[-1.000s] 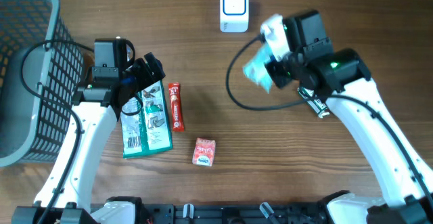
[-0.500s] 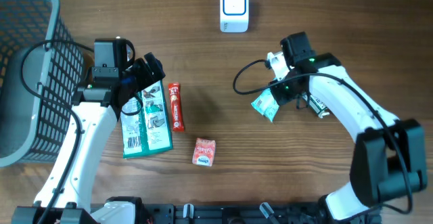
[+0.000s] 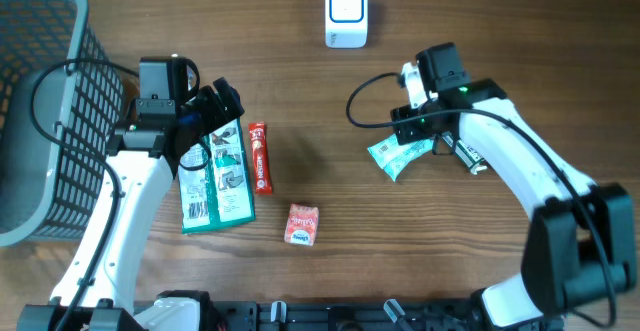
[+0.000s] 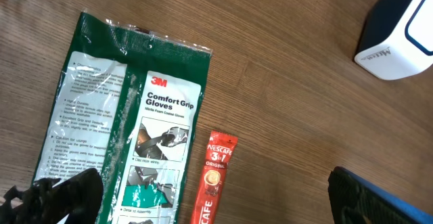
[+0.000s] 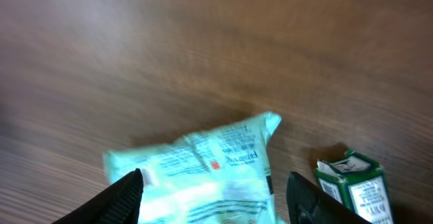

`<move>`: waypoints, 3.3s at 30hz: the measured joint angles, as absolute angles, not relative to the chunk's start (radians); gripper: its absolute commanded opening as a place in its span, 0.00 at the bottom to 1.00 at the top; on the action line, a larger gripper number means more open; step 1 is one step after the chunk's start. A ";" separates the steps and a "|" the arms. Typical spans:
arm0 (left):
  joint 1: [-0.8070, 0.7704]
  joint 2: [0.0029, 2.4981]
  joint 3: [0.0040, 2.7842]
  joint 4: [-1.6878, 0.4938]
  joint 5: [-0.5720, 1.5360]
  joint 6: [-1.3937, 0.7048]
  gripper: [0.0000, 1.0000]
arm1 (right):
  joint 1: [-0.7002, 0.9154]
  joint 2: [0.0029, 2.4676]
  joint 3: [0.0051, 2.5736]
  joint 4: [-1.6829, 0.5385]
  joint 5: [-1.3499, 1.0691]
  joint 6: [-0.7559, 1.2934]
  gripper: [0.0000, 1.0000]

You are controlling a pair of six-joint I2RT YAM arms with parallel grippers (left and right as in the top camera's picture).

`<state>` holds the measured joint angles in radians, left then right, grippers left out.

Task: Scan the item barcode
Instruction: 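Carry the wipes pack right and lower it onto the table, then release the wipes pack and lift the right gripper away, then reach the right gripper down to the small red-white carton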

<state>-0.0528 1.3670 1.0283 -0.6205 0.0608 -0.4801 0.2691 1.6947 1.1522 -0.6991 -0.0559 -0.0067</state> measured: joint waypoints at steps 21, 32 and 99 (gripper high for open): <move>-0.053 1.367 1.028 -0.620 0.061 -0.480 1.00 | 0.407 1.843 1.126 -0.546 -0.234 0.453 0.35; -0.053 1.367 1.028 -0.620 0.061 -0.480 1.00 | 0.339 1.844 1.119 -0.807 -0.080 0.427 0.36; -0.053 1.367 1.028 -0.620 0.061 -0.480 1.00 | 0.842 1.704 0.905 -0.500 -0.461 0.797 0.30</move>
